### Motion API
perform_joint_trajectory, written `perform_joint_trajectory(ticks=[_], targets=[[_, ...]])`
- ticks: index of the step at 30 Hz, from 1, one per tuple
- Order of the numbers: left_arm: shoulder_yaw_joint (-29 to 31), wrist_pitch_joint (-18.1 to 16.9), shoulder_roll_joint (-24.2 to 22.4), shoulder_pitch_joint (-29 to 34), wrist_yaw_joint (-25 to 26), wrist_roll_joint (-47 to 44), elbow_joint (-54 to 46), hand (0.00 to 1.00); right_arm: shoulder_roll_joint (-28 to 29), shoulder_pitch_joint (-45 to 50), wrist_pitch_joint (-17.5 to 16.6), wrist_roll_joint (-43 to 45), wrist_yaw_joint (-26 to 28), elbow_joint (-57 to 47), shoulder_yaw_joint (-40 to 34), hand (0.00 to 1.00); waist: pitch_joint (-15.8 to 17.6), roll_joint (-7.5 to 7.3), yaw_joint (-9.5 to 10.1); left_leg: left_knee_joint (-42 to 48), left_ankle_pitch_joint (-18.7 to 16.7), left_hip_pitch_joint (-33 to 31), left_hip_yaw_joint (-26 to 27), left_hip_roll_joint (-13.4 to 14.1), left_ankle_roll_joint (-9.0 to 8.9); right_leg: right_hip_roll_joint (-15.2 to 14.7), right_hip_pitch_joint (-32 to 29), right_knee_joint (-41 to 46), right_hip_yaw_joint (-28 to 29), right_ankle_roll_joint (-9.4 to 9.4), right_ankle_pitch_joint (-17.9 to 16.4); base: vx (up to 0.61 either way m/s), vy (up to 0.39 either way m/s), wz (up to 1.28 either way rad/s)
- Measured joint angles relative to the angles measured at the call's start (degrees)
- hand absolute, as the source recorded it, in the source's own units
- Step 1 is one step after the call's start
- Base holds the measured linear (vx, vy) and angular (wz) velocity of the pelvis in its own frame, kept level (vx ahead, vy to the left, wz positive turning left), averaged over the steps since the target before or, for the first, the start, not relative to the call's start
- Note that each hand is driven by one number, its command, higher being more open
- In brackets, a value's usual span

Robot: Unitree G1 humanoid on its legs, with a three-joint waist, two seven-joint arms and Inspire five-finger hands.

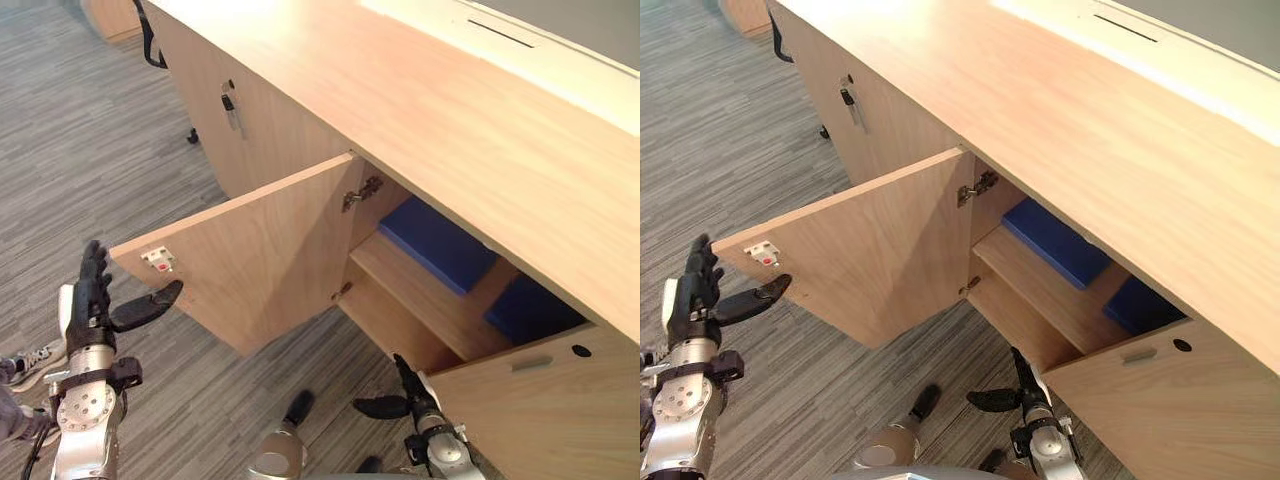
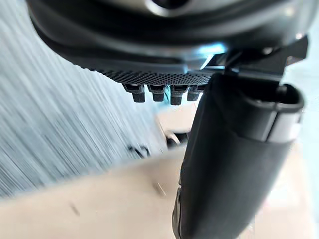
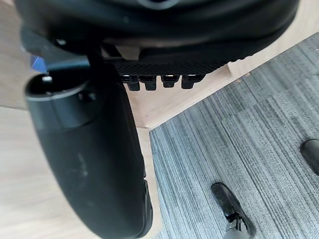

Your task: Walk over to the cabinet, pick up the folder, carry it to the office cabinet, place the folder inside the office cabinet, then close the office cabinet door

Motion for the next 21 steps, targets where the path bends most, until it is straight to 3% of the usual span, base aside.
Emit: perform_joint_trajectory(ticks=[5,12,15,21], targets=[[-0.2,-0.1,-1.4,1.4,0.5,-0.2,0.2,1.0,0.1,0.8,0.0,-0.1,0.4,0.2,-2.2,1.0,-0.4,-0.03,-0.09,0.0,-0.1,0.0,1.7,0.8,-0.1,0.7,-0.1,-1.4,1.5,-0.6,0.8,0.0,-0.038,-0.12],[-2.0,-2.1,-7.9,8.2,0.5,-1.1,-1.5,1.0,0.3,1.6,0.2,-0.1,0.5,2.0,-5.3,1.0,-2.1,0.66,-0.77,0.0,-0.2,0.0,4.2,1.9,-0.03,1.4,-1.4,-1.7,5.0,-0.65,1.7,-0.06,-0.005,-0.19],[-6.1,-0.6,-9.5,12.2,0.4,-1.0,-0.3,1.0,0.4,2.6,0.8,-0.1,0.4,2.5,-7.2,1.0,-2.5,1.31,-1.2,-0.2,-0.3,0.0,5.3,2.0,0.2,1.5,-2.3,-1.7,6.9,-0.24,1.7,-0.08,0.012,-0.22],[-22.9,5.6,-13.5,15.5,-2.2,2.4,12.9,1.0,1.4,3.4,1.1,0.0,0.0,2.8,-8.8,1.0,-2.4,1.75,-4.25,0.0,-0.5,-0.6,11.9,2.4,0.43,2.4,-6.0,-1.5,16.4,0.01,2.9,-0.04,0.057,-0.4]])
